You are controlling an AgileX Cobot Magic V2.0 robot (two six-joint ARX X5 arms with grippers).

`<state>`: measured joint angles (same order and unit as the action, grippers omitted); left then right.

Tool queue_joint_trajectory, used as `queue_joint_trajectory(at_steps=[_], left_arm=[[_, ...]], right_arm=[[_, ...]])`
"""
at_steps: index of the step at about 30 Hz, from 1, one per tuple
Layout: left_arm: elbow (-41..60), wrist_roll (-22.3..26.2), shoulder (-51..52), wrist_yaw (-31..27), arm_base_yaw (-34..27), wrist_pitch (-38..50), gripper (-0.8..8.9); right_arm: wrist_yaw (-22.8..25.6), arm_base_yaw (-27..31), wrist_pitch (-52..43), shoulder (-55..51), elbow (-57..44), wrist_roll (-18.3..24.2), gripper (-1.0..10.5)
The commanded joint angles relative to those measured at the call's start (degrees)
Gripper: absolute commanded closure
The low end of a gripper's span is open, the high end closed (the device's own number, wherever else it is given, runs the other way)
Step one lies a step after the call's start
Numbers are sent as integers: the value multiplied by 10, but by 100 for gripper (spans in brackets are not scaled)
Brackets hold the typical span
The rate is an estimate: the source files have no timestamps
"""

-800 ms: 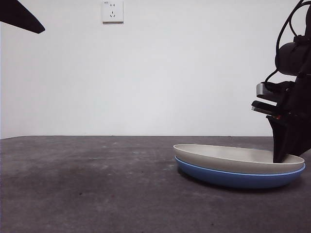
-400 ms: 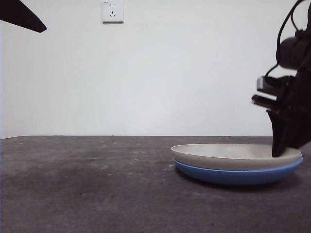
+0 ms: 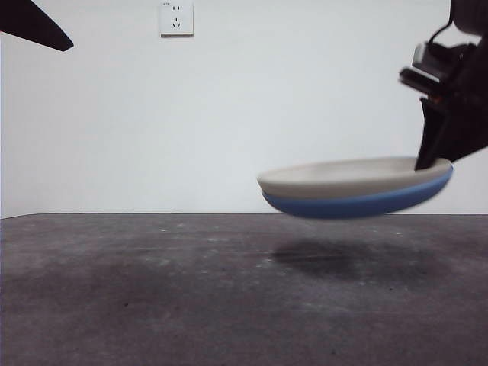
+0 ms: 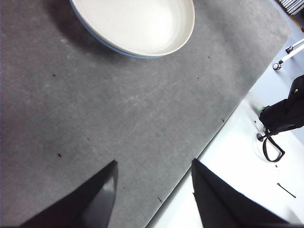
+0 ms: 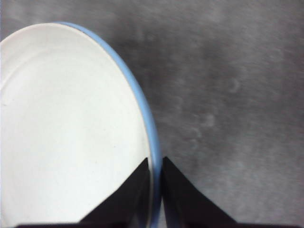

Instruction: Pick up the white plate, put it on the blue plate, put it on desk

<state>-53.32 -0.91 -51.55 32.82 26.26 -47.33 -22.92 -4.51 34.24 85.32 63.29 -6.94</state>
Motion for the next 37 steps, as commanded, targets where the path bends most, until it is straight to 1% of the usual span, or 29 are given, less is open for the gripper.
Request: queue_joint_trajectory(at_steps=[1,5,11,14,16,19,26,28,37], left_arm=[[-7,7,-2,2,2,6,567],[-7,7,-2,2,2,6,567],[-7,7,-2,2,2,6,567],[-7,7,-2,2,2,6,567],[-7,7,-2,2,2,6,567],[-7,7,-1,2,2,6,567],[-7,7,-1,2,2,6,567],[-7,7,-1,2,2,6,567],[-7,7,-1,2,2,6,567]], right_arm=[[-22,-9,-1,0,13,-27,939],[-30,-29,-1,0,13,-36,939],[-19,-87,-11,0,13,-51,938],[-1,-119,-21,0,13,-61,939],[23,-141,-21,2,13,-62,938],[40,-165,-23,10,11,-62,939],[41,-192,-57,54,3,-74,939],[48,-196,-65,73,3,-75,938],[55,-200,-89,137,3,-76,938]])
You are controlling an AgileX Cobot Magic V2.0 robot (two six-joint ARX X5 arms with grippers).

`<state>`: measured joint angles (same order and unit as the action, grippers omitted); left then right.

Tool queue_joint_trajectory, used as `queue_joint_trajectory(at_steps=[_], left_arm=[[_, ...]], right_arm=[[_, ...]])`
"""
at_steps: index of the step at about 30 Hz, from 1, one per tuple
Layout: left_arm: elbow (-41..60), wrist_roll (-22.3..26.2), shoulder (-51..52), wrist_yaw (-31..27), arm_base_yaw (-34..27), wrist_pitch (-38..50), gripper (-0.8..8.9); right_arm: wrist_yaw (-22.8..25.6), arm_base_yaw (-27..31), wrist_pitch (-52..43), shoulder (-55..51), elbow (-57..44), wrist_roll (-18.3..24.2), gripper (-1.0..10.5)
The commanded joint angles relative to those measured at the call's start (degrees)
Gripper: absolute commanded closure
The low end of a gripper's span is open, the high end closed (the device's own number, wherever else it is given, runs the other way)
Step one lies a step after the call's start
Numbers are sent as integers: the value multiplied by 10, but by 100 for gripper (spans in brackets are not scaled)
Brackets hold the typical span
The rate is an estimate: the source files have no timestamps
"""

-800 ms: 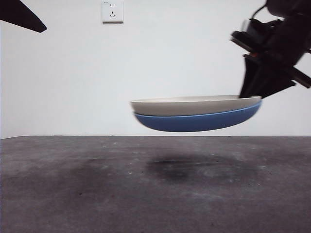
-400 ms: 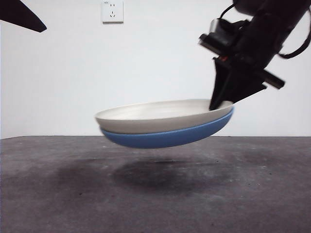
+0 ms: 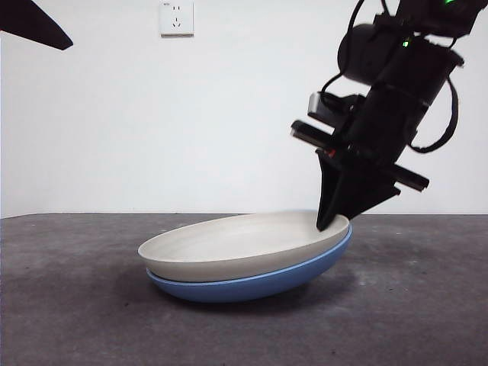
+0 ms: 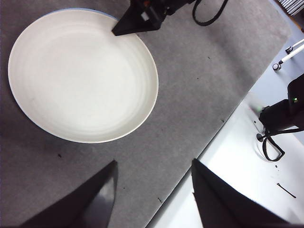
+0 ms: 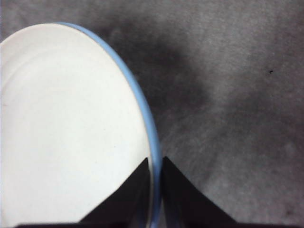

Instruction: Pick up the white plate, put it on the blue plate, put it on desk

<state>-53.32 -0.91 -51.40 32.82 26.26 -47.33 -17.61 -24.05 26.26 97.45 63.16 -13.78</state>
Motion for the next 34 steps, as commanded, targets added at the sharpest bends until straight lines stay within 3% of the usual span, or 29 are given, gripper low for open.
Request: queue_joint_trajectory(at_steps=[1,12,17,25,34], left_arm=[[-7,7,-3,2,2,6,567],[-7,7,-3,2,2,6,567],[-7,7,-3,2,2,6,567],[-7,7,-3,2,2,6,567],[-7,7,-3,2,2,7,567]], right_arm=[[7,-5,-10,20,5,-8,938],[25,-5,8,54,5,-6,919],[32,-5,10,53,5,-8,689],[58,-4,8,8,6,-7,688],[76,7,65,-132,6,14,686]])
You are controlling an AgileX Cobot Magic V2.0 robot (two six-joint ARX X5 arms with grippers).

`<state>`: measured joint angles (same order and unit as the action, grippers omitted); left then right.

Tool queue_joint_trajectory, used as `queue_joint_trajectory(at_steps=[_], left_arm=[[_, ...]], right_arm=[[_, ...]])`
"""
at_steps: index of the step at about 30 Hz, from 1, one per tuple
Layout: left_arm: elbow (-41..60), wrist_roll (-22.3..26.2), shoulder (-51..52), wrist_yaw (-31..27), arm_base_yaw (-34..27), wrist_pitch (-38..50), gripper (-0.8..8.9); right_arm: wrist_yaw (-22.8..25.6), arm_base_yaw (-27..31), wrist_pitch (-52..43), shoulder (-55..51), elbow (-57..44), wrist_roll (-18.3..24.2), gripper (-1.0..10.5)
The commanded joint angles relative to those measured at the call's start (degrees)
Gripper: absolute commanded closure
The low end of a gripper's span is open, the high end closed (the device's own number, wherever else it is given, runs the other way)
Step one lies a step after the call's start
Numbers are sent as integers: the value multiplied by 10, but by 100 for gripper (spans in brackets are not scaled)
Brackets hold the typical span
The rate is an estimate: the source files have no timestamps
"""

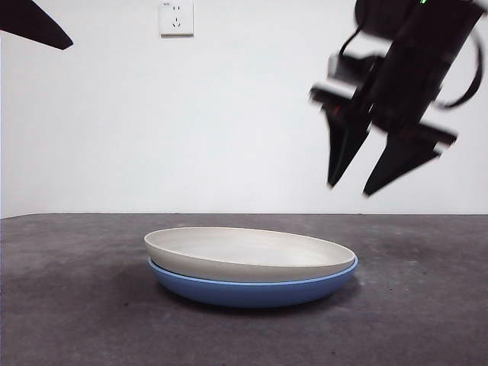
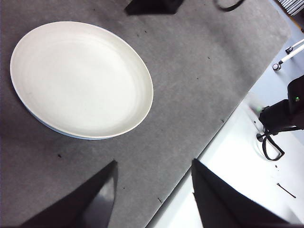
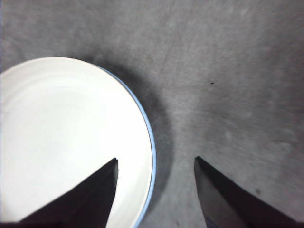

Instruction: Pick up the white plate, put it on the blue plate, put it on desk

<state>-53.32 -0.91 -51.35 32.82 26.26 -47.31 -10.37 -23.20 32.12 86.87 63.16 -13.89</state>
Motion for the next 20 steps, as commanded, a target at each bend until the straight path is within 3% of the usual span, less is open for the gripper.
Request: queue_joint_trajectory(at_steps=[1,8,20], left_arm=[[-7,7,-3,2,2,7,567],[-7,7,-3,2,2,9,567],[-7,4,-3,2,2,7,567]], right_arm=[[3,-2,13,-46,6,20,686],[-23,-3,72,-186,6,38,686],[-80,-3,272,-362,6,86,686]])
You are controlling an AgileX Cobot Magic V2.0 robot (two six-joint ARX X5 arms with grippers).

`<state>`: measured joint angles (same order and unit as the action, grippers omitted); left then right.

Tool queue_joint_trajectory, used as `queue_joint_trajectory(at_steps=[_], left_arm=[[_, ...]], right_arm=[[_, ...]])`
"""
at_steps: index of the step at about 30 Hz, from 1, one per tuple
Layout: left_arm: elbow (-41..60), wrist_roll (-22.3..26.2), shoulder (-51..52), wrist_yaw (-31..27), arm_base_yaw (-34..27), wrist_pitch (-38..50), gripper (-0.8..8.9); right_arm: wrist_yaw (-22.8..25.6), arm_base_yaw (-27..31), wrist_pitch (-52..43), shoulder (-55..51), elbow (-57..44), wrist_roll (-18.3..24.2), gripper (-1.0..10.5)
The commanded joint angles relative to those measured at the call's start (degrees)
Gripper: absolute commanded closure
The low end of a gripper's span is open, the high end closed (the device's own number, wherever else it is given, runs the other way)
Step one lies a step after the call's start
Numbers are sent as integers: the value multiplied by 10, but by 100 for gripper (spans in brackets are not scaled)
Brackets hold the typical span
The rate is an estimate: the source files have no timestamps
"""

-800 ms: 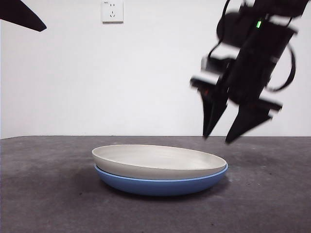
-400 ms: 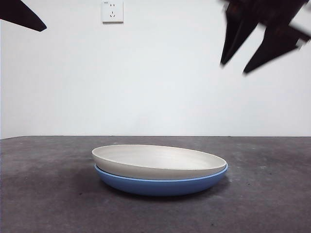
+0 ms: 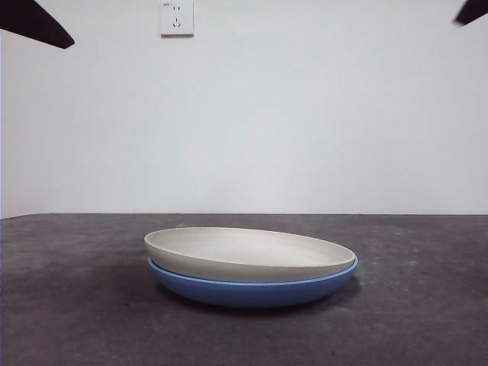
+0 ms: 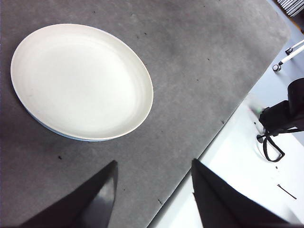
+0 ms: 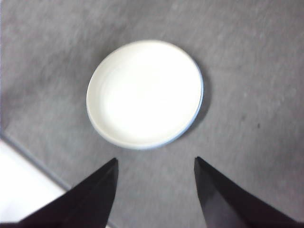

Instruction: Pick up the white plate, put it on the blue plate, put it on desk

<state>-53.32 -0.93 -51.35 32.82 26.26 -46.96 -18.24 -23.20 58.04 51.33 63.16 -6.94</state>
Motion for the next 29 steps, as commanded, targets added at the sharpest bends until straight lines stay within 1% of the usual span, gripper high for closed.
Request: queue_joint_trajectory(at_steps=[1,6,16,18,19,21,22,23,29], left_arm=[[-7,4,-3,2,2,3,567],[-7,4,-3,2,2,3,567],[-7,4,-3,2,2,3,569],[-7,4,-3,2,2,3,596],[-7,4,-3,2,2,3,647],[-7,3,-3,2,2,4,772],[-7,3,-3,2,2,4,812],[-7,3,-3,2,2,4,805],[-7,3,-3,2,2,4,805]], right_arm=[[-2,-3,22,-14,6,17,687],[-2,-3,38,-32,6,17,687],[-2,-3,38,-31,6,17,687],[-2,-3,38,-31,6,17,687],[-2,-3,38,-31,6,17,690],[-3,-3,38,-31,6,18,766],[-4,-3,38,-31,6,19,850],[-4,-3,38,-31,6,20,947],[-4,-3,38,-31,6,25,938]])
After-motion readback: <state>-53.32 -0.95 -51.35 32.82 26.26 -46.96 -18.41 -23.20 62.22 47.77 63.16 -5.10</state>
